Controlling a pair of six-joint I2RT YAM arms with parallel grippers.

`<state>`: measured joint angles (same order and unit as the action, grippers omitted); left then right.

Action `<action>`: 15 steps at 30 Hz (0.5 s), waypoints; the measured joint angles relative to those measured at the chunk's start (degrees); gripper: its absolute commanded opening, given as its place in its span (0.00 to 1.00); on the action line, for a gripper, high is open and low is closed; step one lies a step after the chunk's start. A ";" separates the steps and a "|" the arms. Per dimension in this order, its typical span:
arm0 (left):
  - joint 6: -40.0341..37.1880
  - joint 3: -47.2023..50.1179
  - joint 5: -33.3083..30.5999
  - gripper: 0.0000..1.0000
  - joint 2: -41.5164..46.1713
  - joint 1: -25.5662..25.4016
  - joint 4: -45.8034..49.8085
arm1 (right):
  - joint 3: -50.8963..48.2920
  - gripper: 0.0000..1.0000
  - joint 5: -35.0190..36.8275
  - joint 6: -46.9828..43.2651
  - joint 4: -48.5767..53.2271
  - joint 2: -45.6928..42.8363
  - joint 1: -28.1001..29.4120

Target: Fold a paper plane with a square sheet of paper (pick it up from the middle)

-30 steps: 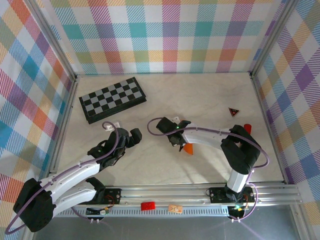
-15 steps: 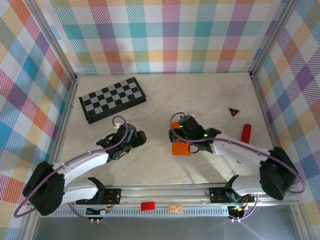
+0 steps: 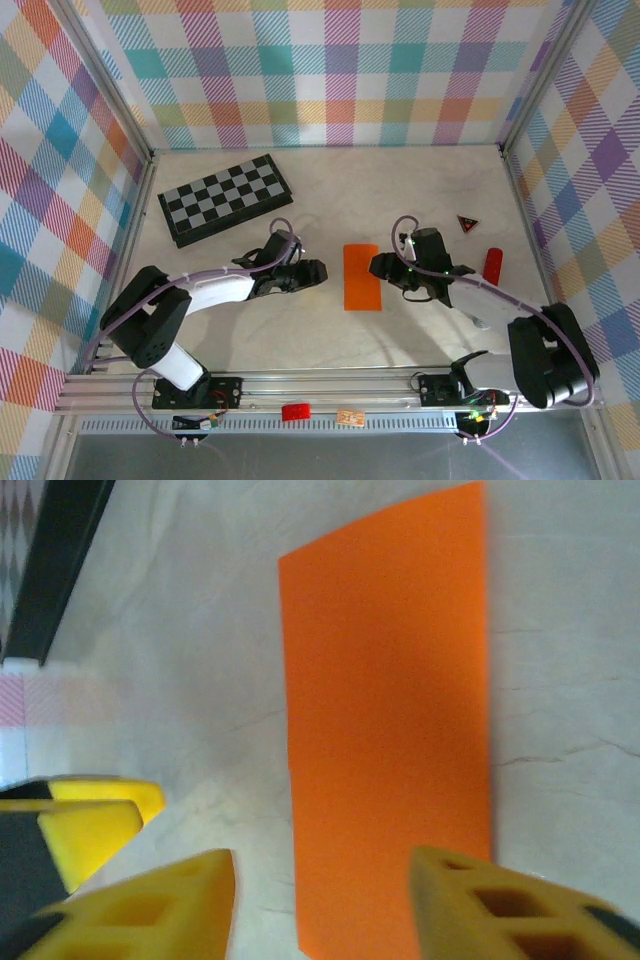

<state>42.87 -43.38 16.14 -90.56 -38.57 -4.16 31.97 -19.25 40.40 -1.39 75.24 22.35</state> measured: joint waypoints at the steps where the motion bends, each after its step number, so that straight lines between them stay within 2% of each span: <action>1: 0.15 -0.04 0.70 0.50 -0.50 -0.22 -0.68 | 0.31 0.31 -1.42 0.28 -0.55 1.53 -0.28; 3: 0.68 -0.22 1.92 0.50 -1.55 -0.70 -1.97 | 0.92 0.23 -4.02 1.05 -1.42 5.16 -0.96; 6: 1.11 -0.48 3.17 0.49 -2.23 -1.14 -2.69 | 1.44 0.16 -6.97 1.62 -2.32 9.88 -2.58; 15: 1.64 -0.50 5.40 0.47 -3.54 -1.44 -5.57 | 1.60 0.12 -10.25 2.27 -2.51 16.70 -3.69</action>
<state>44.51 -43.88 21.54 -94.11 -40.01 -9.74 33.56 -29.50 42.68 -3.90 91.94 18.65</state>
